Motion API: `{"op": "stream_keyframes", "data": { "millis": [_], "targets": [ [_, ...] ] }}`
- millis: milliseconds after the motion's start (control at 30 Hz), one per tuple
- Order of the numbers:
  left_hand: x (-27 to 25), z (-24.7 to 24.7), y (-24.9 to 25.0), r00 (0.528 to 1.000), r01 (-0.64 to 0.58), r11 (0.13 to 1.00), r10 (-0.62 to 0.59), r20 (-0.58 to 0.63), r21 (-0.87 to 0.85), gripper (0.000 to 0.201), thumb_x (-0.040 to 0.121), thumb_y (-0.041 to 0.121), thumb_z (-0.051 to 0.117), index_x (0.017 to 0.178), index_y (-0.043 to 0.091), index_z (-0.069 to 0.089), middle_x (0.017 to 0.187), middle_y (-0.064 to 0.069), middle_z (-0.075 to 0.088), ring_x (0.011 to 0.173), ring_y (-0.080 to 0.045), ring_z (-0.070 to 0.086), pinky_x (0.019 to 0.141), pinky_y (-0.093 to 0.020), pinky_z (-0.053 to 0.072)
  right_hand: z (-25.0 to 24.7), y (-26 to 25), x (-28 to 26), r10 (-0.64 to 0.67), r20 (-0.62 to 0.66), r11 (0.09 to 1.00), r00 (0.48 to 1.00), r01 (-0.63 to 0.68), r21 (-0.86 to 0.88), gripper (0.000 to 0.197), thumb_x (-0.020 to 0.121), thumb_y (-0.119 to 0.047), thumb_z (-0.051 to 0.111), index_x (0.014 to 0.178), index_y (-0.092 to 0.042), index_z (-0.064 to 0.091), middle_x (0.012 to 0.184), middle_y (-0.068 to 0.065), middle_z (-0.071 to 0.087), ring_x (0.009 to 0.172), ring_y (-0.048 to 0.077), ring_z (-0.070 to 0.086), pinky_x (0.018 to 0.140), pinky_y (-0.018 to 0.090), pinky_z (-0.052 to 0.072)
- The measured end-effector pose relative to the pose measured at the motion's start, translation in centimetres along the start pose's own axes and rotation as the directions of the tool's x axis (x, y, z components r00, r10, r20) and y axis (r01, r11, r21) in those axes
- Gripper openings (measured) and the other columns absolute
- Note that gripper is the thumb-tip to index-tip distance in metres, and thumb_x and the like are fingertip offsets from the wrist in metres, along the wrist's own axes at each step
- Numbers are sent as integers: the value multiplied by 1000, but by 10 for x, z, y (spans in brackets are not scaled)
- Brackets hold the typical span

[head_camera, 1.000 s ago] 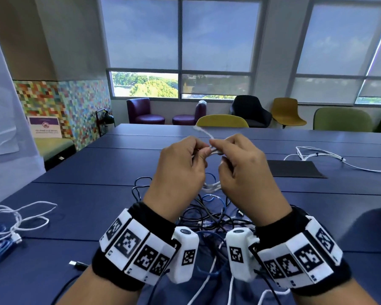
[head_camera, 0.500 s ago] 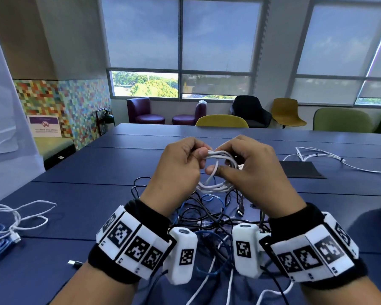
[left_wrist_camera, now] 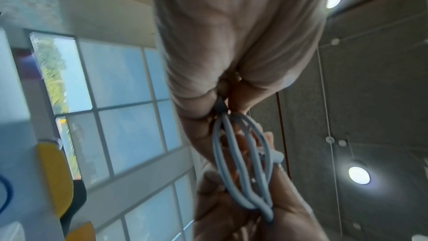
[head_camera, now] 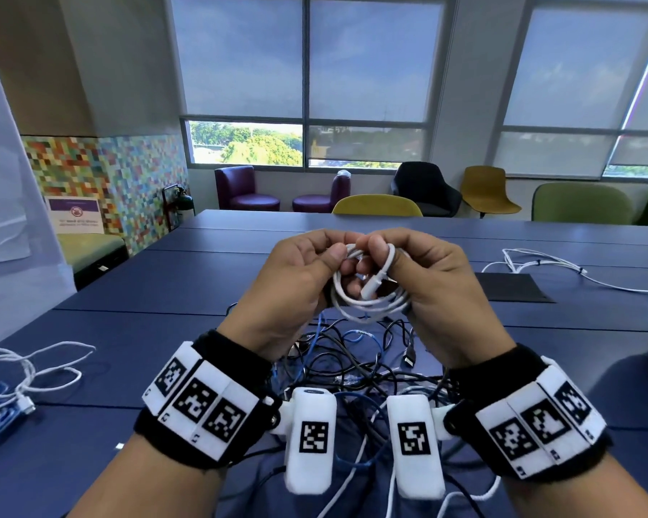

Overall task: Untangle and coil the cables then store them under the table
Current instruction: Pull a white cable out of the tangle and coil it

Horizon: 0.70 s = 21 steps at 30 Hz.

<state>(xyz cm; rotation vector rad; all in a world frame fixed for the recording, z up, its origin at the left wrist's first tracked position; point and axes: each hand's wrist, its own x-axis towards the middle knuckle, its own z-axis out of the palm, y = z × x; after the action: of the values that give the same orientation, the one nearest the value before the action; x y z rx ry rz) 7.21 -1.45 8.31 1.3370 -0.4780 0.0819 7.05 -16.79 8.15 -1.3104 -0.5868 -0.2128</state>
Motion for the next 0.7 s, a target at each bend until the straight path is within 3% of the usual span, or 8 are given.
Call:
{"op": "stream_keyframes", "data": {
  "millis": [100,200,300,367,467,567,700],
  "targets": [
    [-2,-1,2,998,16,995,-9,62,-103,24,99,1,40,108,-1,63,79,-13,55,59,-15,55,59,-22,54,1,-2,0,40,-15,998,999,-39,58,23,84,-23,59,88,-5,72,73,12,69,59,22,66,63,30,58],
    [-1,-2,2,998,25,991,-18,59,-129,26,99,-2,39,112,-5,61,85,-15,50,62,-17,48,56,-21,51,-2,-7,0,148,18,975,989,-149,168,44,86,-41,51,88,-1,70,76,16,67,63,25,64,64,32,59],
    [-1,-3,0,998,38,991,-31,53,-127,29,99,-6,37,120,-9,56,86,-16,50,60,-14,41,55,-21,48,-7,-10,2,159,19,985,987,-160,72,44,91,-38,48,93,2,67,82,19,68,67,23,62,62,27,55],
    [1,-2,-1,999,32,988,-29,21,-150,31,98,-10,36,124,-11,53,83,-14,50,60,-12,41,55,-20,46,-9,-8,2,94,-24,994,995,-95,-44,35,97,-29,49,97,0,69,87,19,70,68,24,62,62,26,55],
    [3,-3,0,998,0,978,-13,-61,-209,33,97,-12,35,125,-11,52,77,-10,45,59,-12,39,55,-21,42,-8,-3,2,-103,-91,963,990,77,-257,20,96,-20,57,98,-9,74,90,18,70,73,21,64,64,24,53],
    [5,-3,0,990,-30,975,-1,-140,-221,33,97,-12,35,124,-9,54,76,-11,45,59,-13,39,55,-22,43,-9,2,4,-312,-135,875,941,229,-426,8,87,-15,72,93,-13,76,87,11,71,75,15,65,66,23,52],
    [4,2,-4,973,-51,987,14,-232,-154,30,97,-10,39,116,-2,61,76,-10,50,57,-13,44,56,-24,46,-9,5,2,-399,-183,834,898,273,-480,7,80,-14,79,87,-12,77,77,3,73,66,15,68,63,21,53]
  ]
}}
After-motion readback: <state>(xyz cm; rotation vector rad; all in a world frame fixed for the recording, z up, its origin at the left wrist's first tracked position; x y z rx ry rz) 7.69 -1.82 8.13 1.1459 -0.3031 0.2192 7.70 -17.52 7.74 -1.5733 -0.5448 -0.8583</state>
